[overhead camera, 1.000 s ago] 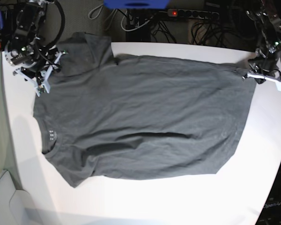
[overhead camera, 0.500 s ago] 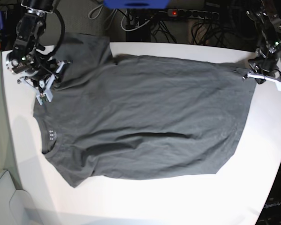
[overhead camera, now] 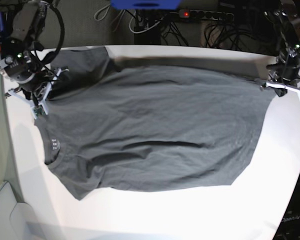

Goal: Layout the t-shirt on the table in an organized manner, then fold the t-shirt properly
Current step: 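Lift the shirt edge with both grippers, drawing it toward the robot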

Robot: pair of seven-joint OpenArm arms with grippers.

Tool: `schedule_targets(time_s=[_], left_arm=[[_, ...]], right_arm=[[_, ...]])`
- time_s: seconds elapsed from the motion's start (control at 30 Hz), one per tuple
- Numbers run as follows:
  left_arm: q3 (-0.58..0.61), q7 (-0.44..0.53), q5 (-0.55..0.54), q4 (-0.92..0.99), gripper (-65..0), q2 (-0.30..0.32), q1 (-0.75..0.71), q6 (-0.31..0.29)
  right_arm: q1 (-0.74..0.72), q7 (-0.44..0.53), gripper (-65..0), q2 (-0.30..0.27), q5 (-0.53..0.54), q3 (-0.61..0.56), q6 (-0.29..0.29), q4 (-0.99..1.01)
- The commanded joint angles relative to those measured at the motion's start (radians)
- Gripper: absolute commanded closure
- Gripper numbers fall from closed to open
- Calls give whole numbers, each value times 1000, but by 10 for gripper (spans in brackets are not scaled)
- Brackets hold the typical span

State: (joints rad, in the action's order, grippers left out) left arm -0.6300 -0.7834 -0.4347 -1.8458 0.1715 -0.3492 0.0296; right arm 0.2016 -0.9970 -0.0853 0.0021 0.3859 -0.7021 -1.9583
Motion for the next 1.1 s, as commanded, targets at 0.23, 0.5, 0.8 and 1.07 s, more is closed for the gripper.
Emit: schedule_targets(time_s=[0.23,0.5,0.8,1.07], left_arm=[[-169,-98,-166,-125,-2,15,-17,0],[-348,-118,-353,-163,-2,26,-87,0],[-304,-113,-382,-147,-6,30,-89,0],[-3,-107,-250,-147,-256,-49,-69,5]], right_arm=[[-20,27,0,26,3,152,4,-60],[-55,27,0,23,3,252,4,-63],[-47,27,0,29,3,247,4,-68],[-49,19,0,55,0,223,4,-66]])
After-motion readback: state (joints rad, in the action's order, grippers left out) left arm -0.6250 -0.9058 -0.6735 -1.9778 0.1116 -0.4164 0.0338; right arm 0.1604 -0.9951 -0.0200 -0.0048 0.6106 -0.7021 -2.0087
